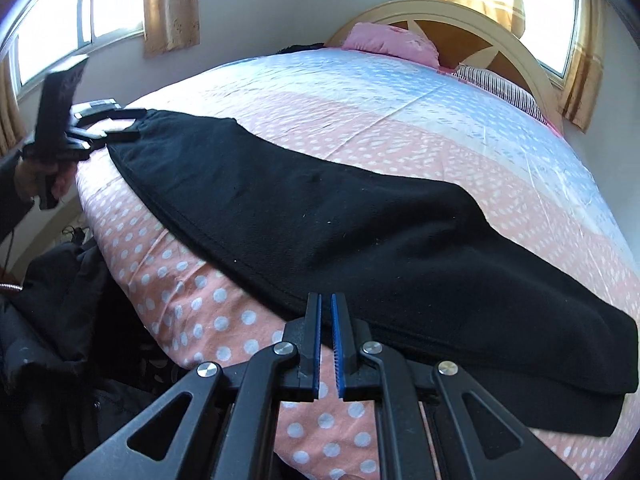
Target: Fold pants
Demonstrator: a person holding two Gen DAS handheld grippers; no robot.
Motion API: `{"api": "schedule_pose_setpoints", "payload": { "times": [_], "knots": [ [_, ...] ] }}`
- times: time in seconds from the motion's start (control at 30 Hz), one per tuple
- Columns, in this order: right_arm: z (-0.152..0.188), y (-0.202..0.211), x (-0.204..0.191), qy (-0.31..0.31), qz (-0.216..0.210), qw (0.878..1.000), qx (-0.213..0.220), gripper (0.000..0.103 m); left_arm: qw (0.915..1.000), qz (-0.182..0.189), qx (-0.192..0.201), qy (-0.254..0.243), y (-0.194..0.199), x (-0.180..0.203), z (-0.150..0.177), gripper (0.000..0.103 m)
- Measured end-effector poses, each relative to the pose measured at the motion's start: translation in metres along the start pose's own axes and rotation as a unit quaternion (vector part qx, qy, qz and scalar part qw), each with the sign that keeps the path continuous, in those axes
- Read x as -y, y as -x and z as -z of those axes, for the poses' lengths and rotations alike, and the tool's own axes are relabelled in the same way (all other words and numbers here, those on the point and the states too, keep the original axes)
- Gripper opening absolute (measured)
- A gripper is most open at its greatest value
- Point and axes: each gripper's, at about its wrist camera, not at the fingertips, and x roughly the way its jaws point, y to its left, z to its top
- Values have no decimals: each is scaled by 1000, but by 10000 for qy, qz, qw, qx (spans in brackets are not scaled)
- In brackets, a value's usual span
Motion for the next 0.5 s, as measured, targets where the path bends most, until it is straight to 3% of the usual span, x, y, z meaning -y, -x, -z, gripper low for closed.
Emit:
{"api": "schedule_pose_setpoints", "payload": {
  "times": [0.2,0.3,0.5],
  "knots": [
    [2,-6,-4,-14,-130,9999,46,5,9962,137,-816,279,-43,9,20,62],
    [8,-7,10,-338,-104,9993,107,6,9953,283,-759,527,-31,6,27,62],
    [15,7,43,-1066,150,9933,417,6,9953,193,-845,432,-27,17,26,63]
  ]
}}
